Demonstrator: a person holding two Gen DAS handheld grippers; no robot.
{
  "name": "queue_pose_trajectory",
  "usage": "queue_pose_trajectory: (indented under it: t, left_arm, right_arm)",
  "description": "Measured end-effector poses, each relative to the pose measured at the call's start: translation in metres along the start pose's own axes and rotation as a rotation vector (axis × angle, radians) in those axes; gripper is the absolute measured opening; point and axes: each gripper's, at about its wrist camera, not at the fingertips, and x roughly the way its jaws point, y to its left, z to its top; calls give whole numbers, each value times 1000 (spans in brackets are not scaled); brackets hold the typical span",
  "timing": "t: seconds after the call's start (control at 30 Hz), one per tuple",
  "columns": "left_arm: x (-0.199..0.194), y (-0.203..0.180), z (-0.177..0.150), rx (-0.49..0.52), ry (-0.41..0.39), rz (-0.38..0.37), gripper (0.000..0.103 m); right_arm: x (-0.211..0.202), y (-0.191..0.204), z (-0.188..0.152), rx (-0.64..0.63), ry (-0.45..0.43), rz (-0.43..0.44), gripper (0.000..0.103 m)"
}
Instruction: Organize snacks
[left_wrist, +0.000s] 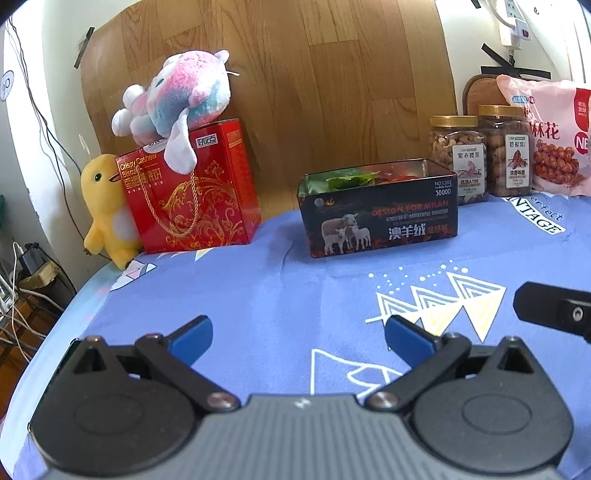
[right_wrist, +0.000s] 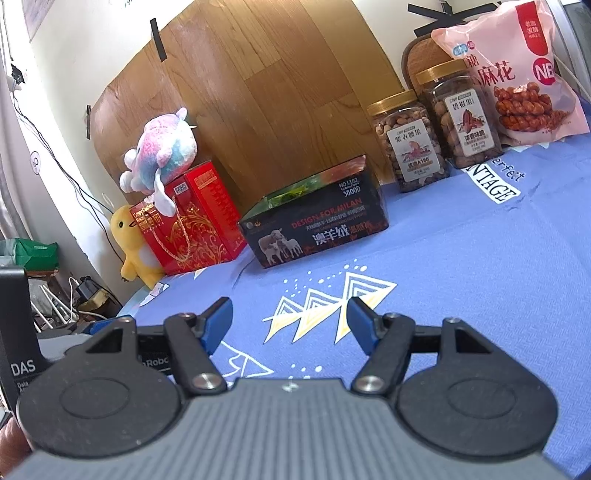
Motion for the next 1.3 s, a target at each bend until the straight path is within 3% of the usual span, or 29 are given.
queue_pose_trajectory:
  t: [0.63,1.3]
  left_arm:
    - [12,1,-5,-1,79,-8,103]
    - [13,0,-6,9,82,-2,103]
  right_arm:
    - [3,-1,-1,-2,9,1,71]
    - [4,-2,-1,-2,10,4,71]
